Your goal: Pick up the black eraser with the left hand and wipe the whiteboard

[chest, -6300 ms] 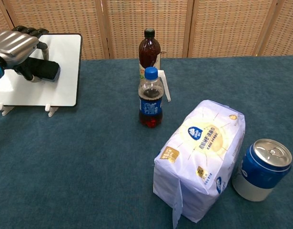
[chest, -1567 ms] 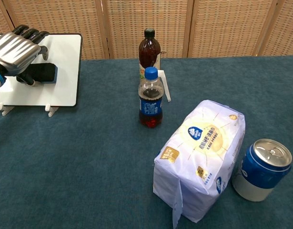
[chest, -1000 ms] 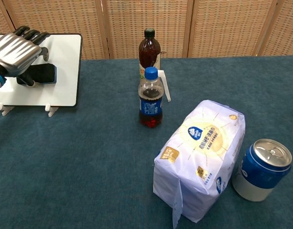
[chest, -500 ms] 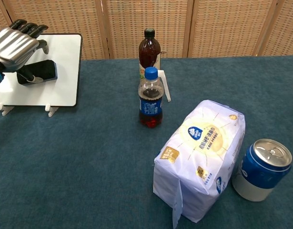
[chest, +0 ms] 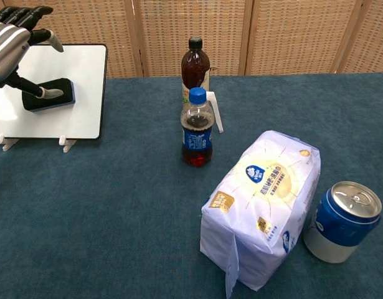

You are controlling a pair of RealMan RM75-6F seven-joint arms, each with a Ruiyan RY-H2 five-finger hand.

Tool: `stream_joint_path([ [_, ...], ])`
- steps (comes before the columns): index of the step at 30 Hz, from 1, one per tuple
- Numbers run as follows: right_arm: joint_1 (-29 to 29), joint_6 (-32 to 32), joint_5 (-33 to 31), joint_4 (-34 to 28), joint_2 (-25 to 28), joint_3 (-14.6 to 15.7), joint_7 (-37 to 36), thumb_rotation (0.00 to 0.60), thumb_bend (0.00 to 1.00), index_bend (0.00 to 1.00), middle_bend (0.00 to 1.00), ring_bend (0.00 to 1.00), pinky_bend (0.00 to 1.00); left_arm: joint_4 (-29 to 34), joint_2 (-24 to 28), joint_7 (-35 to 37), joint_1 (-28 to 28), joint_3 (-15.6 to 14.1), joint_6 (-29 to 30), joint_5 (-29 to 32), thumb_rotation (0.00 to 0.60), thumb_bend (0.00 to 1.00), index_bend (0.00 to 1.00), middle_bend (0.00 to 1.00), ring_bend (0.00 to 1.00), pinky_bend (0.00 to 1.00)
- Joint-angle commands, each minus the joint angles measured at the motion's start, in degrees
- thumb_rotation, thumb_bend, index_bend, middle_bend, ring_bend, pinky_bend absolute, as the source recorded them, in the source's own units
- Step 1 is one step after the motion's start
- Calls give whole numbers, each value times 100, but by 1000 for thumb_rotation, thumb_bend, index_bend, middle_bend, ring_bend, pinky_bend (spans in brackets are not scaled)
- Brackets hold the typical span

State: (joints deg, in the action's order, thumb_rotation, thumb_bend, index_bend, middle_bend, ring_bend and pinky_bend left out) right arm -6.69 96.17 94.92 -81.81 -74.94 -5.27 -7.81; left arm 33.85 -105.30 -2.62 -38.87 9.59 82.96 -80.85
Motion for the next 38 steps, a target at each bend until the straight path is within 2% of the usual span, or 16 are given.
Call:
stream_joint_path([
  [1,7,17,20,-29,10,8,30,600,0,0,0,0,0,1914,765,-146,769,-222,1027,-250,483,0,314,0,0,0],
  [5,10,-1,18,-49,20,20,74,600,0,0,0,0,0,2522,940,-320,999,-319,1183,-275,483,0,314,0,0,0],
  [9,16,-134,-60,-125,89,55,185,600,0,0,0,0,0,3323,1174,-539,1447,-632,1306,-275,483,0,295,0,0,0],
  [12,14,-315,-185,-250,201,79,283,600,0,0,0,0,0,4002,1418,-734,1810,-913,1328,-228,483,0,212,0,0,0],
  [18,19,-499,-345,-463,361,79,416,600,0,0,0,0,0,5200,1940,-960,2280,-1177,1253,-78,483,0,83,0,0,0],
  [22,34,-470,-313,-509,383,88,447,600,0,0,0,0,0,5393,2101,-1118,2487,-1279,1299,-107,483,0,12,0,0,0],
  [26,38,-488,-281,-554,397,114,487,600,0,0,0,0,0,5359,2170,-1188,2687,-1306,1313,-62,483,0,0,0,0,0],
  [32,-2,-695,-381,-619,419,134,625,600,0,0,0,0,0,5272,2298,-1168,2852,-1137,1204,117,483,0,0,0,0,0],
  [38,-5,-782,-466,-619,446,129,619,600,0,0,0,0,0,5361,2384,-1128,2937,-962,1261,43,483,0,0,0,0,0],
])
